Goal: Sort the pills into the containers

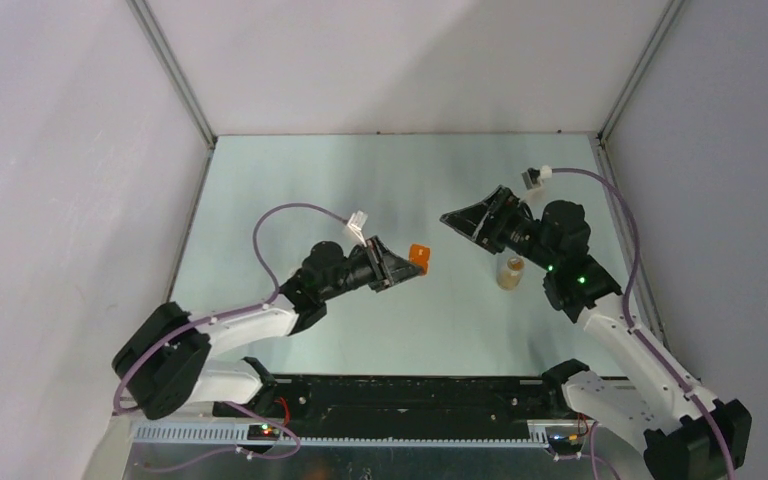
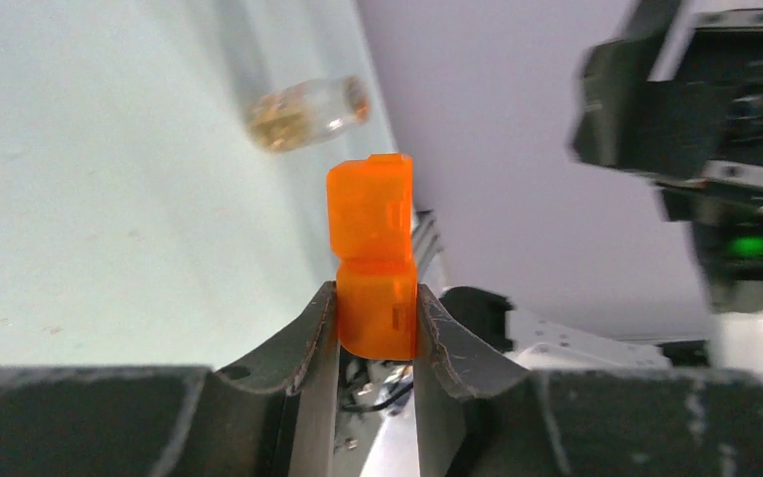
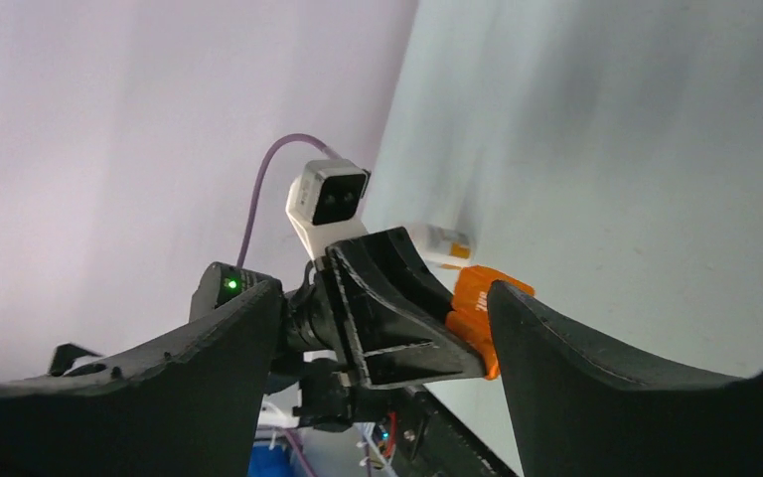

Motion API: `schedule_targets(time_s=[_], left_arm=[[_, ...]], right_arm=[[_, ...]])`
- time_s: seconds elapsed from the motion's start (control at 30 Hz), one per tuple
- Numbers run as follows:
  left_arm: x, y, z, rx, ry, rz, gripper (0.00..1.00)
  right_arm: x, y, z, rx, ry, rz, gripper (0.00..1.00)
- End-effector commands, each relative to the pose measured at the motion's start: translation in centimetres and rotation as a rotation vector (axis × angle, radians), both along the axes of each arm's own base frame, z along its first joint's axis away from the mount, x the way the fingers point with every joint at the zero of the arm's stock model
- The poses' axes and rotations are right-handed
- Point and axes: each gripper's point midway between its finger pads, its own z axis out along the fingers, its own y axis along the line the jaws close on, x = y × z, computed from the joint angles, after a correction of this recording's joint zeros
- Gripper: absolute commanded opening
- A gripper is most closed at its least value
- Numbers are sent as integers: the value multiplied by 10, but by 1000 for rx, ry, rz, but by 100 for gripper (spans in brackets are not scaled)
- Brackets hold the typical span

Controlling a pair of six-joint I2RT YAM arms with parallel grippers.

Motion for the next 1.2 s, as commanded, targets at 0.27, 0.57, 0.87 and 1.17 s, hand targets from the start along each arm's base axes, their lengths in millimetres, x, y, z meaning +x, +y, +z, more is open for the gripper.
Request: schedule_targets(time_s=[0.27,0.57,0.87,1.17], left_arm=[[-2,-26,-98,307,57,-259,0],[5,-22,-146,472,119,-316,9],[2,-13,-176,525,152,-335,46],[24,22,-177,746,81,-224,95]], right_arm=[[1,-20,-22,-102,40,-73,78],[0,-26,-21,-106,40,-90,78],[-1,-27,-21,-100,51,-90,76],[0,-38,-35,-122,120,-142,75]])
